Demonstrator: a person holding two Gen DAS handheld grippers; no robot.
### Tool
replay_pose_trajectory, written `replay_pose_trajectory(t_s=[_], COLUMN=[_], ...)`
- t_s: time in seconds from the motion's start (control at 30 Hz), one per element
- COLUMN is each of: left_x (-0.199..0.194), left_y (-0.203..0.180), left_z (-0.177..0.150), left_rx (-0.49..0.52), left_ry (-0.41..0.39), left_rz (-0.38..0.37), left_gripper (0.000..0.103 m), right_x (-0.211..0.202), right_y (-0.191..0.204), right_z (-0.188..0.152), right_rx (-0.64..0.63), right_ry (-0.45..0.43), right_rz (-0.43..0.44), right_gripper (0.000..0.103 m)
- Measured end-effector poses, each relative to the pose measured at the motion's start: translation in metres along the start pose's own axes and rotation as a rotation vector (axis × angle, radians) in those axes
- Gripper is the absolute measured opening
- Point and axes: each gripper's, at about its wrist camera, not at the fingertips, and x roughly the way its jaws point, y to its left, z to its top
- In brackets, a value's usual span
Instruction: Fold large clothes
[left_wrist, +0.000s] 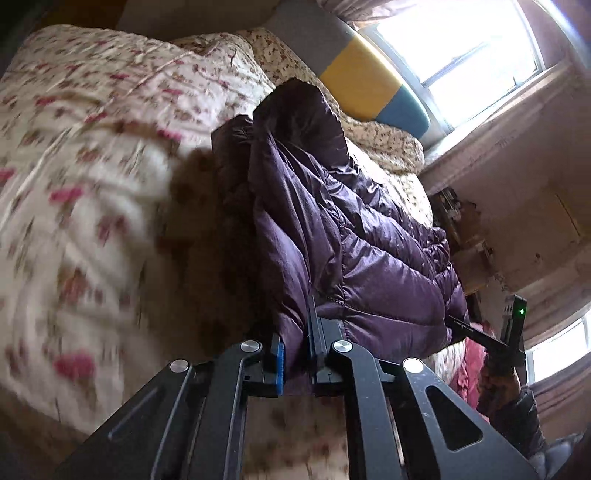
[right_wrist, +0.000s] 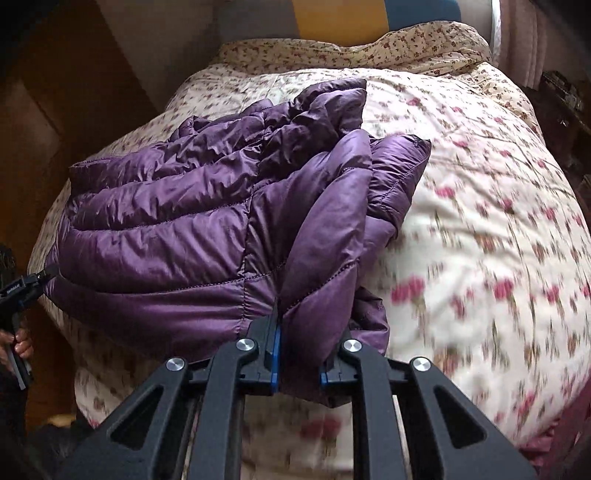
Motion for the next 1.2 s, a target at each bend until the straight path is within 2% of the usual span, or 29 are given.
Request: replay_pose_trajectory(t_s=[0.03, 0.1, 0.13, 0.17, 0.2, 0.23, 0.33, 0.47, 0.6, 0.67, 0.7, 0.73, 0.77, 0.8, 0.83, 0.87, 0.97, 1.13, 1.2], left_x=[-0.003, -0.007, -0.010, -0.014, -0.019, -0.025, -0.028, -0.014, 0.014, 0.026, 0.034, 0.041, 0.045, 0.051, 0.054, 0.055, 0.052, 0.047, 0.051], left_y=[-0.001, -0.002, -0.003, -0.004, -0.003, -0.003, -0.002, -0.002, -0.005, -0.002, -0.002, -0.003, -0.004, -0.007, -0.009, -0.013, -0.018, -0.030, -0.037], left_z=[-0.006, -0.010, -0.008, -0.005, -0.003, 0.000, 0.020, 0.054, 0.087, 0.100, 0.107, 0.112, 0.114, 0.117, 0.118, 0.119, 0.118, 0.127, 0.132], left_rx=[0.001, 0.002, 0.009, 0.016, 0.015, 0.010, 0.011, -0.015, -0.048, -0.088, -0.096, -0.096, -0.092, -0.073, -0.052, -0.025, 0.012, 0.055, 0.090], left_ry=[0.001, 0.004, -0.005, -0.017, -0.030, -0.062, -0.104, -0.128, -0.101, -0.085, -0.064, -0.054, -0.048, -0.033, -0.031, -0.040, -0.067, -0.126, -0.152], left_rz=[0.003, 0.012, 0.029, 0.049, 0.049, 0.056, 0.070, 0.080, 0.086, 0.113, 0.109, 0.131, 0.155, 0.170, 0.188, 0.223, 0.257, 0.311, 0.356], left_gripper=[0.009, 0.012, 0.018, 0.037, 0.062, 0.068, 0.069, 0.069, 0.067, 0.065, 0.058, 0.053, 0.039, 0.019, 0.012, 0.007, 0.005, 0.005, 0.005], right_x=[-0.004, -0.010, -0.015, -0.020, -0.025, -0.028, -0.034, -0.016, 0.018, 0.034, 0.041, 0.050, 0.056, 0.061, 0.061, 0.060, 0.046, 0.035, 0.038], right_y=[0.001, 0.002, 0.001, 0.001, -0.001, -0.002, -0.005, -0.011, -0.017, -0.022, -0.023, -0.023, -0.022, -0.018, -0.014, -0.012, -0.010, 0.001, 0.004], right_z=[-0.008, -0.014, -0.017, -0.018, -0.016, -0.012, 0.009, 0.056, 0.100, 0.114, 0.119, 0.125, 0.127, 0.130, 0.131, 0.130, 0.128, 0.138, 0.145], right_rx=[-0.004, -0.019, -0.026, -0.027, -0.029, -0.026, 0.007, 0.053, 0.118, 0.140, 0.147, 0.156, 0.155, 0.148, 0.124, 0.107, 0.094, 0.071, 0.075], right_ry=[0.003, 0.002, -0.005, -0.014, -0.029, -0.039, -0.097, -0.140, -0.140, -0.129, -0.122, -0.106, -0.096, -0.088, -0.093, -0.106, -0.170, -0.262, -0.284], right_rz=[-0.007, -0.036, -0.046, -0.051, -0.062, -0.067, -0.067, -0.073, -0.069, -0.075, -0.068, -0.061, -0.058, -0.061, -0.076, -0.091, -0.120, -0.177, -0.204], right_gripper=[0.018, 0.033, 0.048, 0.059, 0.061, 0.063, 0.071, 0.072, 0.072, 0.072, 0.072, 0.066, 0.046, 0.037, 0.022, 0.014, 0.008, 0.008, 0.008])
